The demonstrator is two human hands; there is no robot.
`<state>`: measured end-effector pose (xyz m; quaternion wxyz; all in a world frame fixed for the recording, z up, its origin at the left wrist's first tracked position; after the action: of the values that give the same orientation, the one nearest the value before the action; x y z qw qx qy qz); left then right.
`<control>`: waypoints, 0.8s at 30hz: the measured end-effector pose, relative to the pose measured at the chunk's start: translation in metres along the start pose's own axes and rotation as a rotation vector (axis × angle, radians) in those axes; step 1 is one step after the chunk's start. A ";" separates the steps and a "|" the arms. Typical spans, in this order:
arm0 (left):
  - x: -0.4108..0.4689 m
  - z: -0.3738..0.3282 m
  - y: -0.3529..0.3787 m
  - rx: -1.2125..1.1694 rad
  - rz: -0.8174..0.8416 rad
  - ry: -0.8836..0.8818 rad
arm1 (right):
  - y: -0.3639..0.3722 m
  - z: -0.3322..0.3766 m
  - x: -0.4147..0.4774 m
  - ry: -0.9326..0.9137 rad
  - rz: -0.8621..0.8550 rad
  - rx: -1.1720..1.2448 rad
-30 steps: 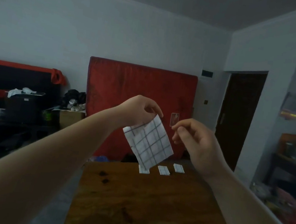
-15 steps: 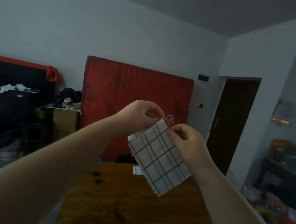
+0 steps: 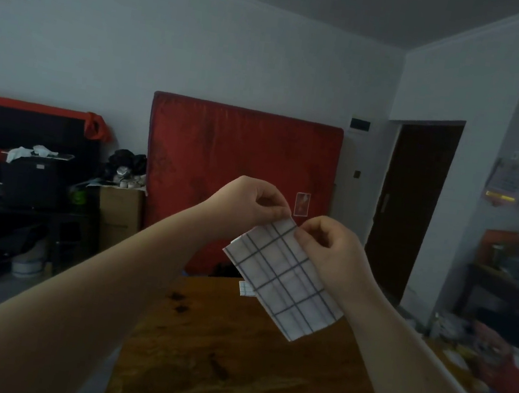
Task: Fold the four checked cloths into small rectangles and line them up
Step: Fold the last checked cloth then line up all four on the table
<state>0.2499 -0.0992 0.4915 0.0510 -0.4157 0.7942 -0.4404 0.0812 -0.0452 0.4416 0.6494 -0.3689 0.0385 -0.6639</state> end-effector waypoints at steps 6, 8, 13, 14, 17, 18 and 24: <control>-0.003 -0.006 0.009 -0.005 0.022 -0.004 | 0.002 0.002 -0.004 -0.014 -0.012 0.025; -0.004 -0.004 0.013 0.007 0.015 -0.010 | 0.002 0.000 -0.005 -0.006 -0.034 0.013; -0.012 0.021 0.023 0.048 0.043 -0.083 | -0.005 -0.015 -0.011 0.051 -0.131 0.010; -0.015 0.027 0.024 0.050 0.043 -0.097 | -0.005 -0.016 -0.012 0.059 -0.143 0.014; -0.022 0.038 0.028 0.043 0.023 -0.119 | -0.002 -0.018 -0.014 0.068 -0.144 0.037; -0.024 0.040 0.028 0.038 0.012 -0.120 | 0.000 -0.018 -0.014 0.070 -0.139 0.041; -0.031 0.044 0.026 -0.005 -0.029 -0.133 | 0.009 -0.018 -0.013 0.026 -0.090 0.070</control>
<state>0.2733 -0.0993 0.4364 0.0960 -0.4555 0.7840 -0.4106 0.0780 -0.0426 0.4181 0.6309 -0.3387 0.0071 -0.6980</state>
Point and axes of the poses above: each hand's wrist, its own x-axis towards the middle knuckle, its own y-axis out of the palm, z = x × y, the point moved 5 cm from there along x, towards the middle knuckle, and after that the axes turned 15 degrees about z, right-handed, at the moved point
